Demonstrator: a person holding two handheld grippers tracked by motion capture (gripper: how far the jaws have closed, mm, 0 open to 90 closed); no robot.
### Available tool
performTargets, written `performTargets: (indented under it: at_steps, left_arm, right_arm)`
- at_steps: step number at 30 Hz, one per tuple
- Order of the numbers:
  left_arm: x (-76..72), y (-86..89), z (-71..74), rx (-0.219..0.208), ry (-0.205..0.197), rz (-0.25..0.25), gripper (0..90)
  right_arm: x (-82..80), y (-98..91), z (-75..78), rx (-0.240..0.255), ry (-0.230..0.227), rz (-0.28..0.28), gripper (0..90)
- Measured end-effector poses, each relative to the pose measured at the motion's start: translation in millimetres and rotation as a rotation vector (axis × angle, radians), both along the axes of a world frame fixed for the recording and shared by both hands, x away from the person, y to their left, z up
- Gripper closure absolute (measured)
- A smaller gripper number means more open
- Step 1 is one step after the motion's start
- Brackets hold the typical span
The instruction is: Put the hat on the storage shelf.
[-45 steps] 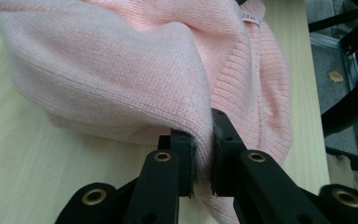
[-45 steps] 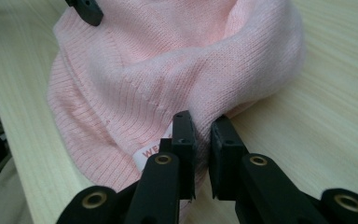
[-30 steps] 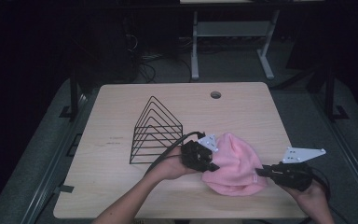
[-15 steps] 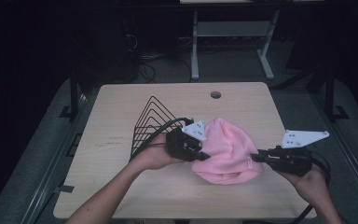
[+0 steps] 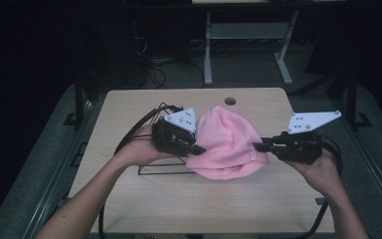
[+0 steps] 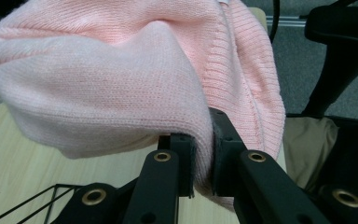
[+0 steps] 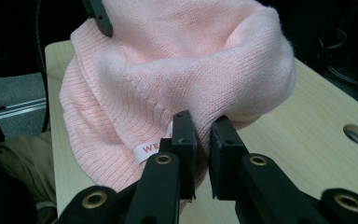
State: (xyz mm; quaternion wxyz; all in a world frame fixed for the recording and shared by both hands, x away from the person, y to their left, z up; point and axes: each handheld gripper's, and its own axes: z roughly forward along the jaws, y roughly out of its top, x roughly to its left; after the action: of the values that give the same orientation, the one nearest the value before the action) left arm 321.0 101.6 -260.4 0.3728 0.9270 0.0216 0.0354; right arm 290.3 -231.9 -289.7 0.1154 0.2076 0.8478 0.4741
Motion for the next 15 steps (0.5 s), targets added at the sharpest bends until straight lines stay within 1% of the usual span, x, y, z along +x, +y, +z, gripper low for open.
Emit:
performTargets:
  at_steps: [1, 2, 4, 5, 6, 7, 9, 10, 11, 12, 13, 14, 15]
  left_arm:
    - [0.0, 0.0, 0.0, 0.000, 0.000, 0.000, 81.4]
    - [0.9, 3.2, 1.8, 0.002, 0.000, 0.004, 81.4]
    - [3.4, 10.1, 5.0, -0.001, -0.001, 0.013, 81.4]
    - [4.9, 13.8, 6.6, -0.001, -0.003, 0.014, 81.4]
    - [7.8, 21.9, 10.1, -0.004, -0.008, 0.017, 81.4]
    - [7.8, 21.9, 10.1, -0.004, -0.008, 0.017, 81.4]
    - [10.0, 30.5, 12.6, -0.018, -0.001, 0.035, 81.3]
    - [11.8, 35.3, 14.0, -0.020, -0.001, 0.038, 81.3]
    - [13.4, 40.1, 15.5, -0.024, 0.000, 0.045, 81.3]
    - [15.4, 44.9, 17.0, -0.028, 0.001, 0.048, 81.3]
    - [16.7, 49.6, 18.2, -0.031, 0.003, 0.054, 81.3]
    - [17.8, 54.1, 19.2, -0.033, 0.003, 0.057, 81.3]
    - [18.8, 58.6, 20.0, -0.033, 0.001, 0.063, 81.3]
  right_arm:
    - [0.0, 0.0, 0.0, 0.000, 0.000, 0.000, 81.8]
    - [3.9, 6.0, 5.3, 0.000, -0.009, 0.008, 81.7]
    - [8.1, 12.1, 10.5, -0.005, -0.018, 0.017, 81.7]
    - [8.1, 12.1, 10.5, -0.005, -0.018, 0.017, 81.7]
    - [12.8, 18.6, 15.5, -0.007, -0.029, 0.027, 81.7]
    - [12.8, 18.6, 15.5, -0.007, -0.029, 0.027, 81.7]
    - [17.8, 25.7, 20.3, -0.008, -0.038, 0.037, 81.7]
    - [23.2, 33.6, 24.6, -0.010, -0.042, 0.048, 81.7]
    - [23.2, 33.6, 24.6, -0.010, -0.042, 0.048, 81.7]
    - [29.0, 42.5, 28.3, -0.013, -0.045, 0.057, 81.7]
    - [29.0, 42.5, 28.3, -0.013, -0.045, 0.057, 81.7]
    - [35.1, 51.4, 31.5, -0.014, -0.050, 0.064, 81.7]
    - [35.1, 51.4, 31.5, -0.014, -0.050, 0.064, 81.7]
